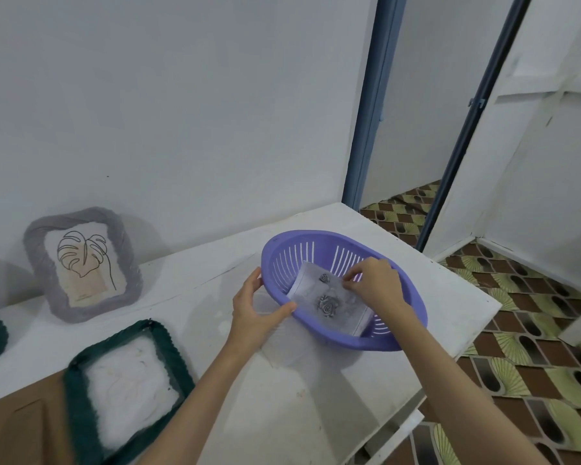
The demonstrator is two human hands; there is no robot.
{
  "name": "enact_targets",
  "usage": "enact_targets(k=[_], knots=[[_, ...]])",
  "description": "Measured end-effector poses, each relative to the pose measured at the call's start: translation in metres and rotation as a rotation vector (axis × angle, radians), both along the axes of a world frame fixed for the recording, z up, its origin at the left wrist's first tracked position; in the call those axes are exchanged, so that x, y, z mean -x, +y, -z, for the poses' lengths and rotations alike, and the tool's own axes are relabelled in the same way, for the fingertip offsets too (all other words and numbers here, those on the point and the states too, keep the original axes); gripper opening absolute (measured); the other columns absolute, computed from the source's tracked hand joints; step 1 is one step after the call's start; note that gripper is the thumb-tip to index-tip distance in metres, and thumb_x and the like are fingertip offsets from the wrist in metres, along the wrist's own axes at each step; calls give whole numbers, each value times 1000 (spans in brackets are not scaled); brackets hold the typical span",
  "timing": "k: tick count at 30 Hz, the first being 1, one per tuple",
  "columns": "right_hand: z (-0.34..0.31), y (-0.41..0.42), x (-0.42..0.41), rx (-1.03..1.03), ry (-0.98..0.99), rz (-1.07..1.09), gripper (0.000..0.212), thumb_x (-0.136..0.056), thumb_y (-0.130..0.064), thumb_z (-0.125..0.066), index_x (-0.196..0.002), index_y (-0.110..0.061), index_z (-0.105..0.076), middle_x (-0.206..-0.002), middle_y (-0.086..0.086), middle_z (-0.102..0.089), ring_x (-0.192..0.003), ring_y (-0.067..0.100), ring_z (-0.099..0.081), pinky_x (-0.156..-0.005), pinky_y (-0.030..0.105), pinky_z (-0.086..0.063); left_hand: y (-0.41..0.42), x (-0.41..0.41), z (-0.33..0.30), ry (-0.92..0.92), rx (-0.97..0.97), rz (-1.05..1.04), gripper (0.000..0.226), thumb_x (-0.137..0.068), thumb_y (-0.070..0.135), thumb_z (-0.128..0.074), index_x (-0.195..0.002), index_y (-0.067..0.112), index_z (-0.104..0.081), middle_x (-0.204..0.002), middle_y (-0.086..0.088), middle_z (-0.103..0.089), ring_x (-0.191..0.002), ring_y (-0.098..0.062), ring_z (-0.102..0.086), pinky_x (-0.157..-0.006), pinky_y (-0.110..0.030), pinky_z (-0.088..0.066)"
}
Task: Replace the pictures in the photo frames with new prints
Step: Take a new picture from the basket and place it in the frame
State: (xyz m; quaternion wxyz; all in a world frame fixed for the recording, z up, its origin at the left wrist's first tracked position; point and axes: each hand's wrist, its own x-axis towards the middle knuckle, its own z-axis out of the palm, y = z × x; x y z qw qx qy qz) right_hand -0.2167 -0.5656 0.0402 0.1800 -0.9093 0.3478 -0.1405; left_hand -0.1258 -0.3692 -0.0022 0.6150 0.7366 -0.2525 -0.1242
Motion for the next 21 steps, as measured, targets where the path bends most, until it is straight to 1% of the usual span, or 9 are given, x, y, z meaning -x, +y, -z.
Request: enact_targets(k=[2,4,7,10,12,14,17,19,21], knots=[[-7,10,3,-82,-140,-28,10,-83,-18,-65,-88,-13,-73,-92,5,-71,-89,19,-62,-73,28,-49,-1,2,-4,-58,-55,-41,88,-64,32,-83,-136,31,-33,-135,11,-37,-131,-7,-32,-107,-24,-27],[-15,24,4,-247,-282,-73,8,-83,-15,-64,-84,-11,-71,-83,5,-70,-74,13,-61,-64,18,-45,-3,4,-8,-136,-70,-82,85,-69,39,-77,-139,25,-31,-135,8,-43,-131,-14,-30,-103,-23,-25],[-25,49,4,-521,-366,-170,5,-83,-19,-65,-81,-15,-66,-80,9,-70,-73,16,-61,-65,21,-48,-3,15,-22,14,18,-31,60,-88,43,-50,-141,26,-26,-116,5,-58,-113,-6,-47,-99,-22,-32],[-28,73,1,-696,-383,-264,22,-88,-38,-57,-93,-17,-61,-80,2,-74,-68,13,-56,-69,26,-45,-4,20,-32,167,113,-14,71,-85,61,-27,-145,26,-14,-125,2,-58,-116,-4,-49,-102,-28,-32],[-30,83,-2,-767,-381,-302,32,-94,-42,-43,-104,-15,-57,-82,-8,-73,-68,7,-53,-71,19,-43,-1,21,-37,191,137,-45,72,-87,57,-36,-146,32,-3,-122,10,-55,-115,-8,-51,-102,-31,-36],[-31,91,-4,-805,-409,-319,27,-96,-34,-40,-107,-14,-54,-86,-6,-72,-70,7,-51,-69,18,-40,6,20,-39,95,132,-65,81,-90,33,-55,-142,44,6,-113,10,-59,-103,-3,-56,-90,-25,-43],[-30,99,-8,-691,-485,-355,11,-93,-19,-50,-101,-22,-57,-92,-4,-71,-74,6,-57,-67,13,-42,23,12,-37,-12,148,-103,83,-86,1,-53,-132,60,-17,-116,7,-61,-108,-14,-59,-93,-32,-48],[-24,102,-13,-496,-491,-361,16,-88,-12,-56,-95,-25,-62,-99,-1,-66,-75,8,-53,-67,10,-41,37,5,-38,-39,158,-148,68,-83,-9,-49,-125,44,-45,-123,11,-57,-119,-12,-52,-104,-34,-42],[-20,109,-20,-330,-466,-385,20,-83,-10,-62,-95,-25,-66,-107,1,-59,-93,9,-51,-80,15,-40,53,-1,-39,-61,162,-219,50,-82,-10,-51,-113,29,-57,-120,10,-58,-122,-12,-50,-106,-32,-40]])
